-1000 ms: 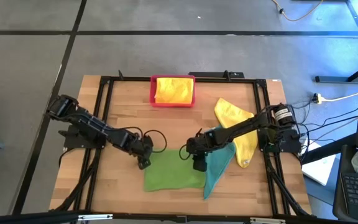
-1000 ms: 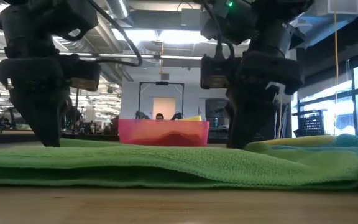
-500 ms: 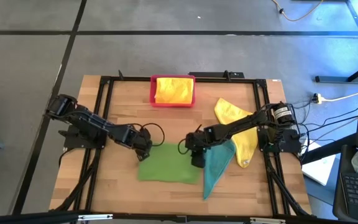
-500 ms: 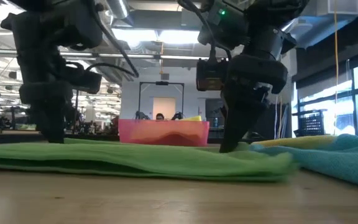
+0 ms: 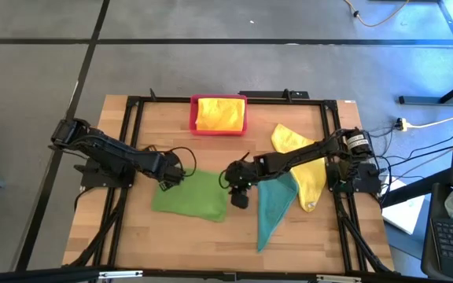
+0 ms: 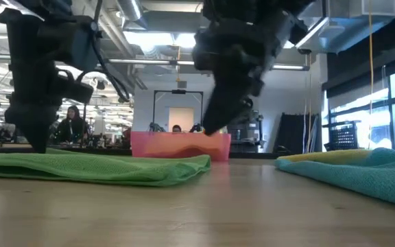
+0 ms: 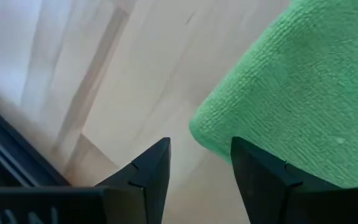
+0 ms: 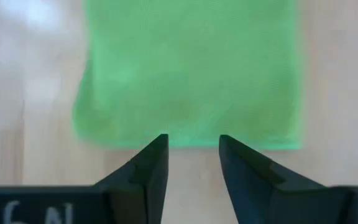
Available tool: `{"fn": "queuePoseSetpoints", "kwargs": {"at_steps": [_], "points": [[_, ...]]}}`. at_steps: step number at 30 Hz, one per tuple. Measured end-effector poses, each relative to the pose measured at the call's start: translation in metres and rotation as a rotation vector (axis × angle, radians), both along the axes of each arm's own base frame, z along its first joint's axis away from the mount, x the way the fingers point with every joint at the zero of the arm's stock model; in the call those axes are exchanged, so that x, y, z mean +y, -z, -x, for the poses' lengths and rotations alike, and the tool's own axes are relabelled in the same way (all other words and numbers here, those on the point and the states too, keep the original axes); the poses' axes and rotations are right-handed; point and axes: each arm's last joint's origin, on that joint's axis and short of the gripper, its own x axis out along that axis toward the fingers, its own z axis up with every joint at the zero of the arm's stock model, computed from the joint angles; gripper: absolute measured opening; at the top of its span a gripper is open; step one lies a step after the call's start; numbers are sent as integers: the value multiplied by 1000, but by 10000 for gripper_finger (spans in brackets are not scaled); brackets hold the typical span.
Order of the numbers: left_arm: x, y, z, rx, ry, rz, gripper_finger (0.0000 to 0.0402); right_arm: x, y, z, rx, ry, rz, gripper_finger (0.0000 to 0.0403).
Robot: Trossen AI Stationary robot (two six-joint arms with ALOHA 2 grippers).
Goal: Fold microfiber towels
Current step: Fold the green microfiber cloth
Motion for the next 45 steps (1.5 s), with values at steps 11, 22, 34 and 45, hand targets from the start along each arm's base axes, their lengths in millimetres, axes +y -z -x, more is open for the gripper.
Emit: {"fn": "queuePoseSetpoints", "kwargs": {"at_steps": [11, 22, 34, 45], "points": [[-1, -26, 7, -175, -15, 57, 163, -77, 3, 2, 73, 300, -143, 254], [-1, -56, 12, -465, -51, 130, 163, -83, 40, -9, 119, 173, -353, 279], [-6, -62, 8, -626, -215, 191, 163, -87, 65, -17, 116, 93, -433, 265], [-7, -62, 7, -694, -387, 209, 163, -87, 80, -22, 103, 54, -544, 180]]}}
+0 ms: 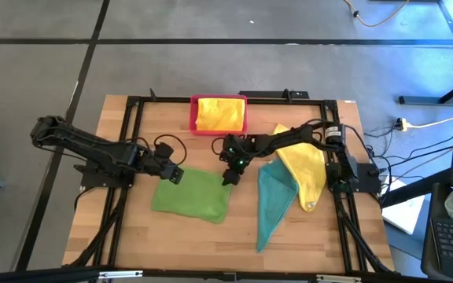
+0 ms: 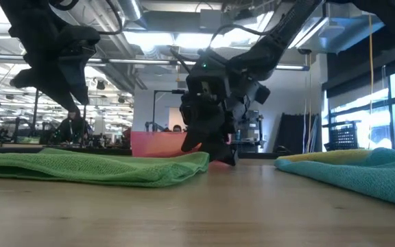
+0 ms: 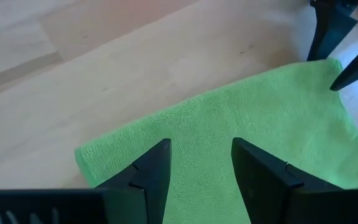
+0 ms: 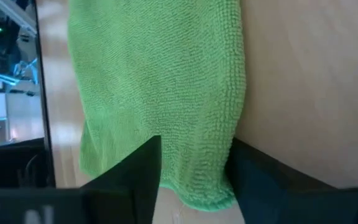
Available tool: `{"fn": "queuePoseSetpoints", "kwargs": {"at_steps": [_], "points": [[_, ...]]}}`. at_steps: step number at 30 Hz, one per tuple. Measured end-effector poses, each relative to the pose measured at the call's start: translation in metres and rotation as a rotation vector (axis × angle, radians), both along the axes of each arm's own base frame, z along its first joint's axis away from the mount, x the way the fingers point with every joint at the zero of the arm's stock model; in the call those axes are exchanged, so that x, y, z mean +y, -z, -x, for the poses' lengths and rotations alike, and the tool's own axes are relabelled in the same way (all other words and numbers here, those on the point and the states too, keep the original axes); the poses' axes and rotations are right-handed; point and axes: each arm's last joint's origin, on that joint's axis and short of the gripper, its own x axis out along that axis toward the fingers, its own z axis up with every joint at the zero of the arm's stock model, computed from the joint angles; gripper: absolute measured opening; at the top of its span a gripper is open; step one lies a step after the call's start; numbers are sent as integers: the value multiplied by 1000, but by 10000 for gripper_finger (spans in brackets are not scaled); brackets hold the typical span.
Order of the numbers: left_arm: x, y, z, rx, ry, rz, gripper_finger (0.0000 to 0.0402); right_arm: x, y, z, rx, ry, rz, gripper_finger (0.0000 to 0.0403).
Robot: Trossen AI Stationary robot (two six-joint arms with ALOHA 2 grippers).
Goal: Fold microfiber towels
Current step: Fold the green microfiber cloth
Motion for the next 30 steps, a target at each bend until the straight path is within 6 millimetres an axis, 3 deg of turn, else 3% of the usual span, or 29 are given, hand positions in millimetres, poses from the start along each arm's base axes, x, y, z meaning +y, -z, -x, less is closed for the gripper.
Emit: {"fn": "queuePoseSetpoints", "kwargs": {"at_steps": [9, 17, 22, 30], "points": [[-1, 0, 0, 0, 3, 23, 163, 0, 0, 4, 42, -18, -77, 119], [-2, -4, -7, -66, 56, 7, 163, 3, -10, 7, 42, -63, -181, 11], [-4, -9, -14, -146, 104, -19, 163, 3, -11, 7, 71, -58, -286, 15], [-15, -20, -25, -279, 266, -87, 163, 1, -21, -7, 131, 120, -485, 13]]}}
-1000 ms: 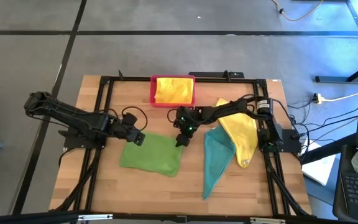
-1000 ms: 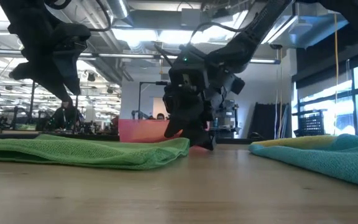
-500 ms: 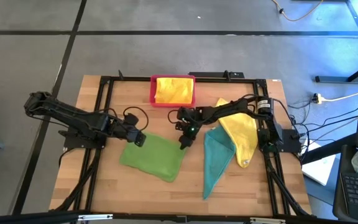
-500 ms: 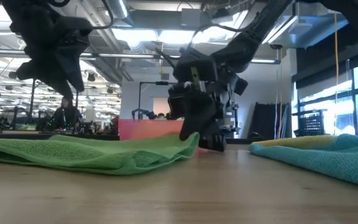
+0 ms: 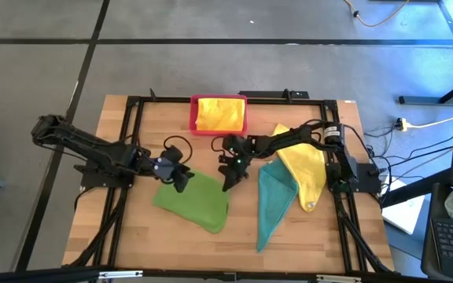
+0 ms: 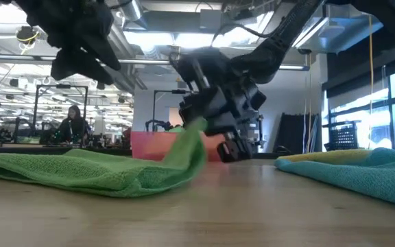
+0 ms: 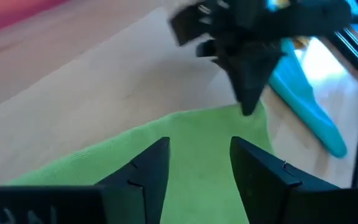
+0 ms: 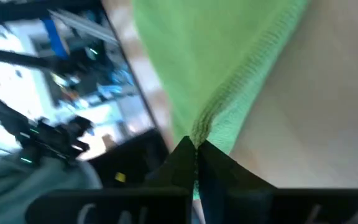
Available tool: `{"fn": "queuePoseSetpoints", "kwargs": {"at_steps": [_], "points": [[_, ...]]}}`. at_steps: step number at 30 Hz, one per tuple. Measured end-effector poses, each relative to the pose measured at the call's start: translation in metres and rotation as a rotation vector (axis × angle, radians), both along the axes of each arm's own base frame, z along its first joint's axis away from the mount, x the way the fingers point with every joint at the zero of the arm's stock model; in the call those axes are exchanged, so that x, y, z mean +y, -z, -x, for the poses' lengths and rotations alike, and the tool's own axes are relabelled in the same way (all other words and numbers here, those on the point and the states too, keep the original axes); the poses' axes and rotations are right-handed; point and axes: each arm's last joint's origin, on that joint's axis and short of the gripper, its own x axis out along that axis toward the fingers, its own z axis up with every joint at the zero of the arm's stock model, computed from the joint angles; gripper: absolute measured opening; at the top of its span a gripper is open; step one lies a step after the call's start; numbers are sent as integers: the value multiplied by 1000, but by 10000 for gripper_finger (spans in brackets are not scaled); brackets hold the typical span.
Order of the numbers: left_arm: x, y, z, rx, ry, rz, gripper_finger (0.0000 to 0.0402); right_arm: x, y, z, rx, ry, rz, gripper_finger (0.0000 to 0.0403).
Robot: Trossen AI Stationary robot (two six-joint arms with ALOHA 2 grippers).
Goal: Fold microfiber towels
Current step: Fold the green microfiber cloth
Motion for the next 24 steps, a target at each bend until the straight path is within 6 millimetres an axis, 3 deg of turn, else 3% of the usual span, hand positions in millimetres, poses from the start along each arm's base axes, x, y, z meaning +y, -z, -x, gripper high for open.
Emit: {"fn": "queuePoseSetpoints", "kwargs": {"at_steps": [9, 24], "points": [[-16, 4, 9, 42, 43, -64, 163, -4, -19, -17, -57, 213, -67, 10], [-22, 5, 14, 50, 21, -65, 163, -8, -33, -32, -107, 509, 37, 14]]}}
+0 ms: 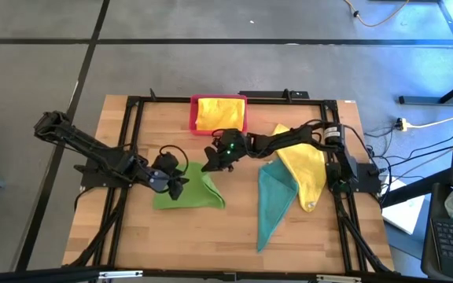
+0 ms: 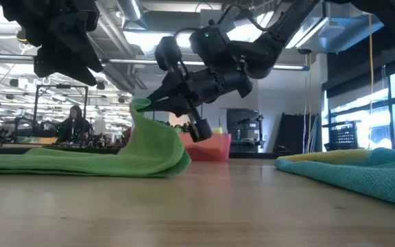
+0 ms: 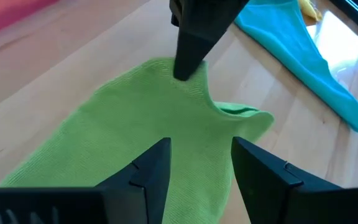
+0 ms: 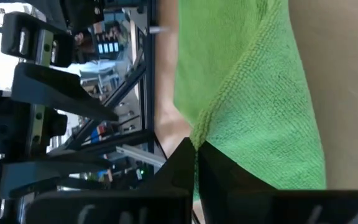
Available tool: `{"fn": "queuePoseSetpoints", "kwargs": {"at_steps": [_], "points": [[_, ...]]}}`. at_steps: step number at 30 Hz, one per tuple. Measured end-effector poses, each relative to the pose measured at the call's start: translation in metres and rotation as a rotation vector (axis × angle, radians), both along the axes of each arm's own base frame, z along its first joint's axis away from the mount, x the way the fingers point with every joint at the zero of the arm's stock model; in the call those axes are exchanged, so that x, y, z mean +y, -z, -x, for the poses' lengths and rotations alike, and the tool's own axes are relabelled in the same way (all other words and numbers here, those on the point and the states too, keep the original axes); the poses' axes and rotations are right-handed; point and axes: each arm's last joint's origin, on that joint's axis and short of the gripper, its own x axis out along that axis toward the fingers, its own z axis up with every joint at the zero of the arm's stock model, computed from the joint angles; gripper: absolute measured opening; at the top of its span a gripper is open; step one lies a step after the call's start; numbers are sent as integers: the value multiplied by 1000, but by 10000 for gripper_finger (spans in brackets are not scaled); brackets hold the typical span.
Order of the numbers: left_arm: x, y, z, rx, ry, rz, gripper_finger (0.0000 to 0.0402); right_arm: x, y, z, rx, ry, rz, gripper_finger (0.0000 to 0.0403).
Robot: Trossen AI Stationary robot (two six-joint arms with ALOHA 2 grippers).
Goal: Fold microfiber towels
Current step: Fold the green microfiber cloth
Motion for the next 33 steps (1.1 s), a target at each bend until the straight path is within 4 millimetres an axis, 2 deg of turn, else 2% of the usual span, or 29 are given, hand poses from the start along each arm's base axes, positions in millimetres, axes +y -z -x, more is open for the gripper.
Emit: {"fn": "queuePoseSetpoints", "kwargs": {"at_steps": [6, 11, 22, 28, 33], "points": [[0, 0, 0, 1, 6, 8, 163, 10, -5, -11, -8, 38, 32, 7], [-4, -11, -2, -11, 62, 8, 163, 14, -4, -34, -38, 36, 37, 13], [-16, -56, 6, 43, 189, -50, 163, 8, -11, -105, -145, 34, 48, 15], [-18, -87, 17, 28, 190, -105, 163, 6, -1, -130, -154, 19, 39, 16], [-17, -103, 26, -35, 169, -133, 163, 8, -8, -141, -197, 33, 23, 16]]}}
